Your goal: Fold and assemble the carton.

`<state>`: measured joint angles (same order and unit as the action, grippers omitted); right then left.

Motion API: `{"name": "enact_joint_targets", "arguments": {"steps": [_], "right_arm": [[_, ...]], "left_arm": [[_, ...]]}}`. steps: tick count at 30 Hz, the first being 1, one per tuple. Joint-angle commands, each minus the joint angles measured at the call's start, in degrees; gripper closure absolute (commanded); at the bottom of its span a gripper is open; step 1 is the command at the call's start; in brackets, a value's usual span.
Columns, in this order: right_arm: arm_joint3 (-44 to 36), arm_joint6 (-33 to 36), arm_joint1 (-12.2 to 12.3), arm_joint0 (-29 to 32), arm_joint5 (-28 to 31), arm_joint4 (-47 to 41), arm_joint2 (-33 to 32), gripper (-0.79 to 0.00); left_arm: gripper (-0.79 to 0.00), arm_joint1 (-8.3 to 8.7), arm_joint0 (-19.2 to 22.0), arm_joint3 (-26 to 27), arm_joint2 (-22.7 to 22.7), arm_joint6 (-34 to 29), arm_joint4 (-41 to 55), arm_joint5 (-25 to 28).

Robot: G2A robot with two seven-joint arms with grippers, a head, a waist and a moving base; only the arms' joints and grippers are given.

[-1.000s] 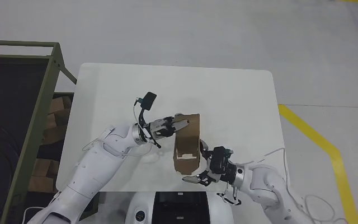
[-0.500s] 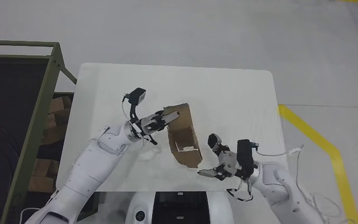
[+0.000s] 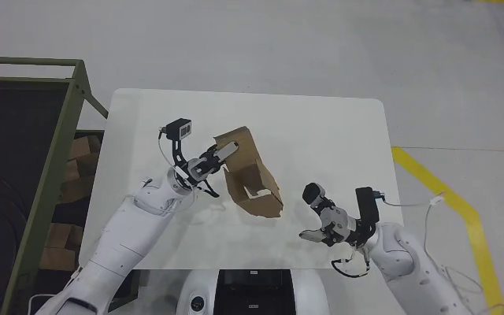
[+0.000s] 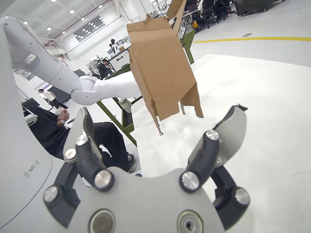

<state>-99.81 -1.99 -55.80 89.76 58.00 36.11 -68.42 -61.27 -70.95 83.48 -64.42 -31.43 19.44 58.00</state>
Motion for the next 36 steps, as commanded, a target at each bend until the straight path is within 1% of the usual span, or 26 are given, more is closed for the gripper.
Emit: {"name": "enact_joint_targets", "arguments": {"steps": [1, 7, 9, 11, 16, 24, 26, 27, 28, 31, 36], "right_arm": [[-0.03, -0.03, -0.02, 0.05, 0.0, 0.09, -0.04, -0.785], [-0.03, -0.03, -0.02, 0.05, 0.0, 0.09, -0.04, -0.785], [-0.37, 0.02, -0.13, 0.08, -1.65, 0.35, 0.09, -0.785], [-0.76, 0.47, -0.26, 0.01, -1.85, 1.01, 0.65, -0.785], [1.32, 0.02, -0.59, -1.12, 0.0, -0.78, 1.81, -0.785], [3.78, -0.89, -1.58, -5.45, 0.0, -4.7, 7.78, -0.785], [4.95, -0.91, -1.84, -6.76, 0.0, -5.51, 9.06, -0.745], [5.47, -0.99, -1.98, -7.33, 0.0, -5.92, 9.68, -0.742], [6.02, -0.97, -2.1, -7.89, 0.0, -6.13, 10.2, -0.711], [7.24, -0.93, -2.46, -9.27, 0.0, -6.77, 11.68, -0.656], [7.7, -3.18, -2.97, -10.53, 0.0, -6.69, 13.06, -0.631]], "left_arm": [[0.0, 0.0, 0.03, -0.04, 0.03, -0.14, -0.15, 0.0], [0.0, 0.0, 0.03, -0.04, 0.03, -0.14, -0.15, 0.0], [0.0, 0.0, 0.03, -0.04, 0.03, -0.14, -0.15, 0.0], [0.0, -0.15, -0.35, 0.71, -0.26, 1.92, 0.08, -1.72], [0.0, -0.62, -0.94, 1.13, -0.76, 6.23, 1.58, -3.37], [0.0, -1.4, -0.8, 0.69, -0.48, 9.01, 3.06, -4.35], [0.0, -1.6, -0.81, 0.75, -0.36, 9.52, 3.65, -4.63], [0.0, -1.68, -0.81, 0.75, -0.39, 9.77, 3.84, -4.67], [0.0, -1.76, -0.8, 0.69, -0.49, 9.99, 3.85, -4.65], [0.0, -2.05, -0.95, 0.69, -0.58, 11.18, 4.58, -4.69], [0.0, -2.46, -0.81, 0.29, -0.44, 11.4, 7.27, -6.12]]}}
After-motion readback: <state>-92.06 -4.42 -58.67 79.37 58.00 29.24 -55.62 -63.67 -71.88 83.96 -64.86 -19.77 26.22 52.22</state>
